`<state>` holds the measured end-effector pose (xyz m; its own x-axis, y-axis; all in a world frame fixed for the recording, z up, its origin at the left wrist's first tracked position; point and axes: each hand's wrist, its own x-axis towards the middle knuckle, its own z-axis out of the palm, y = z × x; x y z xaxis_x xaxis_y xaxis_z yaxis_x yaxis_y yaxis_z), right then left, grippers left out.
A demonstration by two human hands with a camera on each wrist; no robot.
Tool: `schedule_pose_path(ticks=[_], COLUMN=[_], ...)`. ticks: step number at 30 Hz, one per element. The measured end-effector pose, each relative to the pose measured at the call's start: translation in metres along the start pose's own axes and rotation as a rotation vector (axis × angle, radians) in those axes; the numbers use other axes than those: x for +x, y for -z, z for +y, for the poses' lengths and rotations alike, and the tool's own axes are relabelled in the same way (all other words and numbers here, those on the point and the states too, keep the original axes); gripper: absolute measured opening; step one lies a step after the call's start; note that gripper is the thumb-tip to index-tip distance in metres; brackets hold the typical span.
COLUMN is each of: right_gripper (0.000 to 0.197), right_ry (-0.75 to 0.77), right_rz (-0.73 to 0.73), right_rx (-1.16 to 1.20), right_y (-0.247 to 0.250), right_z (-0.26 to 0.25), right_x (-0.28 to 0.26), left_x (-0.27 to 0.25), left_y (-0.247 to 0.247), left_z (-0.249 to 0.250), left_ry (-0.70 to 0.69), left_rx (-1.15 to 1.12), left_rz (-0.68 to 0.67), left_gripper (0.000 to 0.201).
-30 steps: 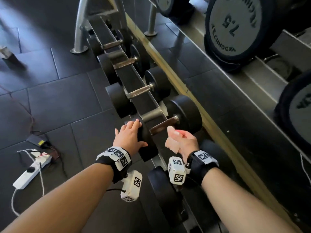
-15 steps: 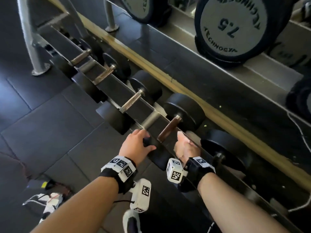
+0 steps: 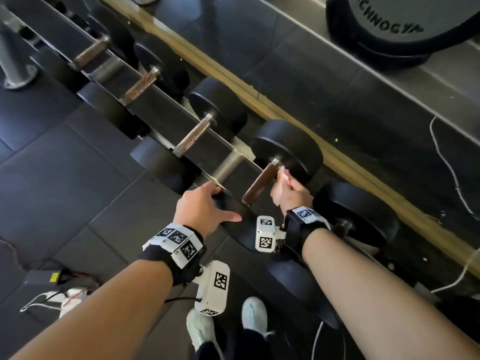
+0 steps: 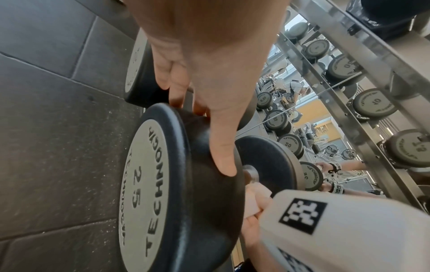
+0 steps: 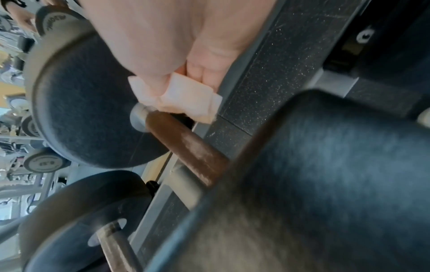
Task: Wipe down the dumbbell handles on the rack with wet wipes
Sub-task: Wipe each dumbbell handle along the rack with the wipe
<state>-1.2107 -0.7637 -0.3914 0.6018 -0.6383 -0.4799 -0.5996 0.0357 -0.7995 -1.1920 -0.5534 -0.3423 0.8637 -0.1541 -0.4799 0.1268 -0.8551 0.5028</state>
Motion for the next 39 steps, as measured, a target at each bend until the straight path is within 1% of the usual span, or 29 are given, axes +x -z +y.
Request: schedule_pose_path(ticks=[2,3,5,7,9,12,13,14,15,17,18,19,21,23,26,29,31,33,35,37,39], right_gripper=[0.034,0.033,0.030,0.028,0.031,0.025,0.021,0.018,0.017,0.019,0.019,0.021,0.022,0.019,0.020,0.017,0.020,0.022,0.023,0.025,0.023], right_ry=[-0.044,-0.039,-0.047,-0.003,0.024,-0.037,-0.055,-0.069,-0.091,-0.100,-0.095,-0.100,-0.133,-0.143,-0.143,-0.141,-0.165,-0.156,-0.121,-0.023,0.133], right_rz=[-0.029,-0.066,-0.091,-0.197,-0.327,-0.475,-0.503,-0.509,-0.464,-0.321,-0.274,-0.261,-0.291,-0.337,-0.451,-0.458,-0.473,-0.541,-0.609,-0.555,-0.518], right_rx=[0.066,0.054,0.084,0.038,-0.031,-0.015,-0.030,-0.035,-0.003,0.079,0.080,0.057,0.032,0.028,0.017,0.009,-0.010,-0.080,-0.222,-0.393,-0.419], right_y=[-0.009,-0.014,-0.018,-0.016,-0.011,-0.001,0.003,0.008,0.012,0.015,0.013,0.009,-0.002,-0.006,0.002,0.004,0.000,0.000,0.005,0.014,0.018], right_z=[-0.001,0.000,0.005,0.015,0.026,0.031,0.028,0.023,0.020,0.014,0.012,0.009,0.011,0.016,0.018,0.014,0.013,0.012,-0.001,-0.025,-0.049], right_x=[-0.004,-0.010,-0.020,-0.031,-0.038,-0.039,-0.037,-0.032,-0.026,-0.015,-0.012,-0.013,-0.019,-0.026,-0.025,-0.020,-0.023,-0.026,-0.028,-0.021,-0.010], left_x=[0.000,0.001,0.003,0.004,0.005,0.002,0.001,0.000,0.000,0.001,0.001,0.001,0.002,0.003,0.004,0.005,0.004,0.004,0.003,0.002,-0.001], left_y=[0.000,0.001,0.003,0.005,0.005,0.006,0.006,0.006,0.006,0.006,0.005,0.004,0.002,0.001,0.000,0.000,0.000,-0.001,-0.001,-0.003,-0.007], left_z=[-0.001,-0.001,0.001,0.003,0.004,0.005,0.006,0.006,0.006,0.005,0.005,0.005,0.003,0.001,0.000,0.000,0.000,0.000,-0.002,-0.004,-0.007], left_ry=[-0.008,-0.009,-0.004,0.001,0.012,0.029,0.031,0.036,0.043,0.049,0.049,0.047,0.046,0.047,0.045,0.048,0.044,0.034,0.029,0.024,0.029], left_rx=[-0.007,-0.005,0.010,0.032,0.032,0.023,0.024,0.023,0.018,0.014,0.018,0.024,0.035,0.039,0.038,0.023,0.033,0.047,0.052,0.044,0.021], left_rz=[-0.012,-0.017,-0.028,-0.044,-0.051,-0.046,-0.042,-0.040,-0.042,-0.045,-0.046,-0.045,-0.035,-0.021,-0.029,-0.042,-0.040,-0.039,-0.032,-0.021,-0.022], left_gripper=[0.065,0.065,0.067,0.068,0.068,0.068,0.068,0.068,0.069,0.071,0.073,0.074,0.075,0.075,0.077,0.077,0.078,0.079,0.080,0.081,0.084])
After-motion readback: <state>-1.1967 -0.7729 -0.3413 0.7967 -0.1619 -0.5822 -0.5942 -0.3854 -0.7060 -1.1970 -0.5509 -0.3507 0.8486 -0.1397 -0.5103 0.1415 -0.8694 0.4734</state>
